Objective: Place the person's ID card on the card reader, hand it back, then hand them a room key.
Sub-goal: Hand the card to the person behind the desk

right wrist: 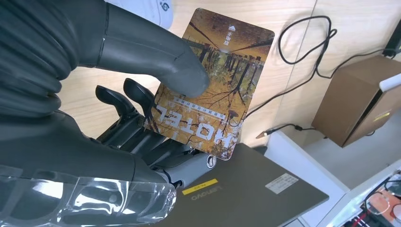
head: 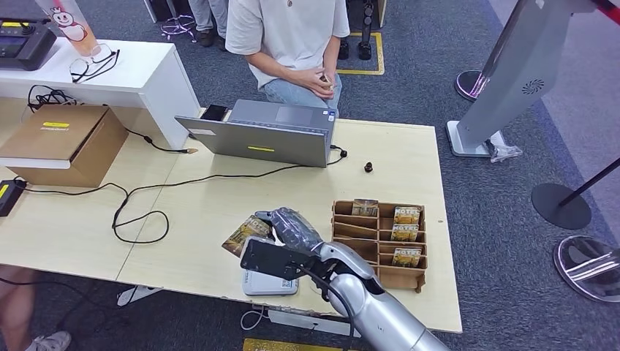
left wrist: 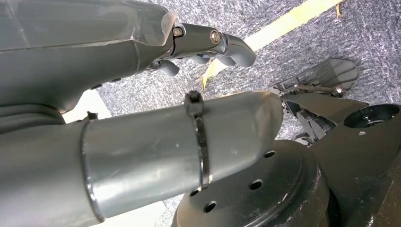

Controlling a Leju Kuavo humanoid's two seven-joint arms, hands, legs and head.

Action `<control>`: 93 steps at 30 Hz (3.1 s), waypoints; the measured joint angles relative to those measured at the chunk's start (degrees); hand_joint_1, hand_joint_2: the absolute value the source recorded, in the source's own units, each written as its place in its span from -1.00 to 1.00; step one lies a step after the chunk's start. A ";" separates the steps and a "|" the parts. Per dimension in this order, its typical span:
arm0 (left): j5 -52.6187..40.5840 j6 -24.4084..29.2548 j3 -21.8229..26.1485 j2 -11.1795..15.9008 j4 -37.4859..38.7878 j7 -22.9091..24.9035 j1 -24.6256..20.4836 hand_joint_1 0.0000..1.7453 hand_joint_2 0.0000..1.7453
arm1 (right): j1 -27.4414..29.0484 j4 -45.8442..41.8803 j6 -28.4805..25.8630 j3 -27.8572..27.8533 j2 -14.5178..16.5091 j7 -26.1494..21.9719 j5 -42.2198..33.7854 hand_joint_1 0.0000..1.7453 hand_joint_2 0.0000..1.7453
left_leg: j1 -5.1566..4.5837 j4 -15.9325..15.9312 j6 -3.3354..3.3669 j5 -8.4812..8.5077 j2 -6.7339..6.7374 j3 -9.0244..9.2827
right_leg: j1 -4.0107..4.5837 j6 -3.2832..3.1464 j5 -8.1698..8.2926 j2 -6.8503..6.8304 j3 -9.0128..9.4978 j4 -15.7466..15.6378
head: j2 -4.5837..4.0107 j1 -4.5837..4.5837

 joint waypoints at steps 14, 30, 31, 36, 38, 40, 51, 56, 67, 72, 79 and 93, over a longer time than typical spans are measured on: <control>-0.79 0.60 0.00 0.02 0.00 -0.02 -0.09 -1.00 -1.00 | -0.34 -0.80 -2.33 -3.55 -0.13 -0.86 -0.50 1.00 1.00 | 0.00 0.00 0.00 0.00 0.00 0.00 | 0.00 0.00 0.00 0.00 0.00 0.00 | 0.00 0.00; -1.02 0.97 0.00 0.03 0.00 -0.52 -0.07 -1.00 -1.00 | -2.43 -2.21 -8.29 -6.90 -0.17 -2.49 3.28 1.00 1.00 | 0.00 0.00 0.00 0.00 -0.01 -0.01 | 0.00 0.00 0.00 0.00 0.00 0.00 | 0.00 0.00; -1.03 0.99 0.00 0.03 0.00 -0.52 -0.07 -1.00 -1.00 | -2.64 -2.21 -9.20 -7.01 -0.17 -2.50 3.91 1.00 1.00 | 0.00 0.00 0.00 0.00 -0.01 -0.01 | 0.00 0.00 0.00 0.00 0.00 0.00 | 0.00 0.00; -1.43 1.01 0.03 0.01 0.00 -0.53 -0.07 -1.00 -1.00 | -3.72 -2.01 -13.09 -7.70 -0.14 -2.18 7.38 1.00 1.00 | 0.00 0.00 0.00 0.00 -0.01 -0.01 | 0.00 0.00 0.00 -0.01 0.00 0.00 | 0.00 0.00; -1.57 1.01 0.05 0.00 0.00 -0.52 -0.07 -1.00 -1.00 | -4.04 -1.79 -14.29 -8.02 -0.10 -1.88 8.84 1.00 1.00 | 0.00 0.00 0.00 0.00 -0.01 -0.02 | 0.00 0.00 0.00 -0.01 0.00 0.00 | 0.00 0.00; -1.70 1.01 0.09 -0.02 0.00 -0.52 -0.08 -1.00 -1.00 | -4.32 -1.46 -15.66 -8.24 -0.04 -1.46 10.46 1.00 1.00 | 0.00 0.00 0.00 0.00 -0.01 -0.02 | 0.00 0.00 0.00 -0.01 0.00 0.00 | 0.00 -0.01; -3.19 0.76 0.44 -0.58 0.00 0.00 -0.23 -1.00 -1.00 | -5.68 0.87 -25.30 -8.38 0.35 3.36 25.24 1.00 1.00 | 0.00 0.00 0.00 0.00 -0.01 -0.01 | 0.00 0.00 0.00 -0.01 0.00 0.00 | 0.00 0.00; -3.86 0.73 0.44 -0.85 -0.02 0.50 -0.51 -1.00 -1.00 | -5.80 1.22 -26.04 -8.74 0.36 4.94 29.28 1.00 1.00 | 0.00 0.01 0.00 0.00 -0.01 -0.01 | 0.00 0.00 0.00 -0.01 0.00 0.00 | 0.00 -0.01; -4.40 0.60 0.44 -1.09 -0.04 0.74 -1.08 -1.00 -1.00 | -5.76 1.22 -25.93 -9.84 0.68 5.62 30.98 -0.38 1.00 | 0.00 0.01 0.00 0.00 -0.02 -0.01 | 0.00 0.00 0.00 -0.01 0.00 0.00 | 0.00 -0.01; -4.61 0.55 0.55 -1.13 -0.07 0.92 -1.09 -1.00 -1.00 | -5.57 1.15 -25.52 -10.09 0.93 4.96 31.24 -1.00 1.00 | 0.00 0.01 0.00 0.00 -0.01 -0.01 | 0.00 0.00 0.00 -0.01 0.00 0.00 | 0.00 -0.01; -4.91 0.24 1.11 -1.34 -0.21 1.02 -1.08 -1.00 -1.00 | -5.37 1.02 -25.47 -10.38 1.44 4.17 31.32 -1.00 1.00 | 0.00 0.01 0.00 0.00 -0.02 -0.01 | 0.00 0.00 0.00 -0.01 0.00 0.00 | 0.00 0.00; -5.87 -0.02 1.59 -1.39 -0.42 0.91 -1.06 -1.00 -1.00 | -4.01 -1.85 -25.74 -11.06 1.68 2.81 32.26 -1.00 1.00 | 0.00 0.00 0.00 0.00 -0.01 -0.01 | 0.00 0.00 0.00 -0.01 0.00 0.00 | 0.00 0.00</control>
